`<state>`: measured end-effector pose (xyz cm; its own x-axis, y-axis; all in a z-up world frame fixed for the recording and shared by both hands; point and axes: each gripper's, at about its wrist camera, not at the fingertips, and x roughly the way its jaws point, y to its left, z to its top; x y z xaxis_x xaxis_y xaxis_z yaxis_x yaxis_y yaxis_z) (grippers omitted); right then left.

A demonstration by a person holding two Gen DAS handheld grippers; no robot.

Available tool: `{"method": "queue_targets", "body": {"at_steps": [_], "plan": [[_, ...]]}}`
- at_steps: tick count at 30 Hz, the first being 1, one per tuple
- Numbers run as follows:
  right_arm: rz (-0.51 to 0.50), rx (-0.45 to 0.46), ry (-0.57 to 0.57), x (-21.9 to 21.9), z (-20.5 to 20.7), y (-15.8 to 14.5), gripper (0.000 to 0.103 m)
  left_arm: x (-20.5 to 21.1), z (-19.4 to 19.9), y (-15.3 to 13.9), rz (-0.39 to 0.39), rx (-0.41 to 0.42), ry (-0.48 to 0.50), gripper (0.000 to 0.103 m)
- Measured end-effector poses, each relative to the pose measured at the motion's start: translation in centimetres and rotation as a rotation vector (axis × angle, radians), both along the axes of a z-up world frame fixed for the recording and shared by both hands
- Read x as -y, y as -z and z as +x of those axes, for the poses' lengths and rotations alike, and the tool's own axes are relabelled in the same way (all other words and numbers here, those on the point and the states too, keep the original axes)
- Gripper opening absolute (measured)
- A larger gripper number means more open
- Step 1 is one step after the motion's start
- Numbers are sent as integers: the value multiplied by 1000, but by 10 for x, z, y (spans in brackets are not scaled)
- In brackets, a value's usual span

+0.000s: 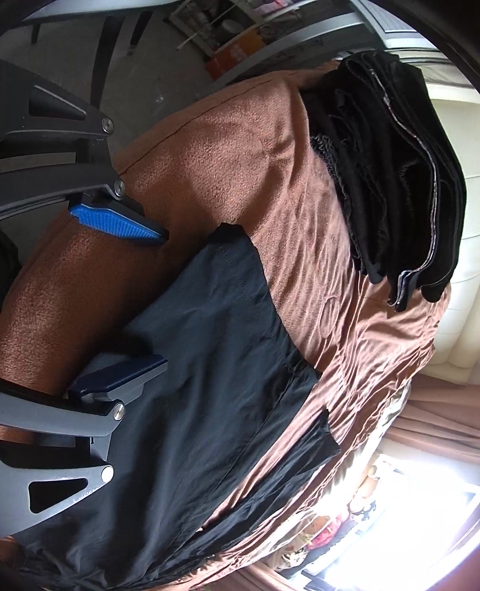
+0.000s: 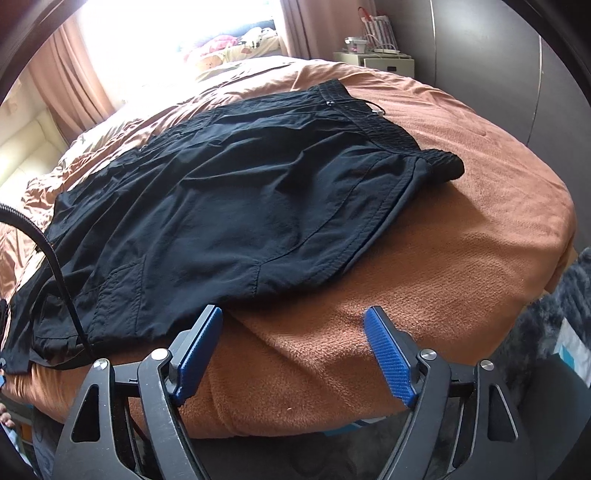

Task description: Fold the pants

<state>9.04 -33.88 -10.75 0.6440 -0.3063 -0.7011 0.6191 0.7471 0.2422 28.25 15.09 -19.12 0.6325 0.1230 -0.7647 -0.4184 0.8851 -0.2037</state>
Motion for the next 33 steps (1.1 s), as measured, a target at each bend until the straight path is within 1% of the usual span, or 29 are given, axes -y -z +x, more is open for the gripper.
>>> {"method": "queue_targets", "body": {"at_steps": [1,4,5,6,7,8,9,12,15,18,21,24,26,27,28,29,30,31,32,33], "plan": [[1,3,8,3,0,0,79,-2,2,-1,6,6,1,61],[-5,-1,49,8,-3,2,79,-6,10,-2,20,2,3,49],[-2,0,63,10,-4,3,79,-8,13,-3,13,6,7,41],[4,7,70,11,-7,3,79,-9,15,-3,10,7,6,35],[7,14,76,12,-8,3,79,-11,17,-4,9,8,5,32],[7,19,83,13,-9,3,79,-12,18,-5,10,13,6,27],[7,23,85,14,-10,2,79,-12,19,-7,15,20,9,25],[13,45,88,22,-10,1,79,-11,21,-14,22,51,15,24],[20,112,103,34,-17,-6,79,-12,23,-23,30,71,10,23],[52,166,121,47,-24,-11,79,-12,27,-29,30,91,19,16],[79,157,128,64,-21,-6,79,-12,34,-35,26,102,24,12],[133,162,133,86,-20,4,79,-11,39,-46,32,124,26,11],[172,194,122,98,-21,7,68,-8,44,-53,45,138,31,10],[183,193,126,105,-19,8,58,-7,47,-57,43,144,34,9],[188,189,132,111,-17,8,45,-6,50,-61,38,151,34,8],[189,190,132,116,-15,7,36,-6,53,-66,31,158,34,8],[190,188,131,122,-13,5,15,-5,56,-71,26,165,35,7],[181,177,144,124,-13,2,6,-5,58,-76,25,175,36,7],[173,184,151,121,-14,-4,6,-3,60,-83,27,188,37,7],[161,211,153,120,-17,-10,5,-2,63,-90,32,200,43,7]]}}
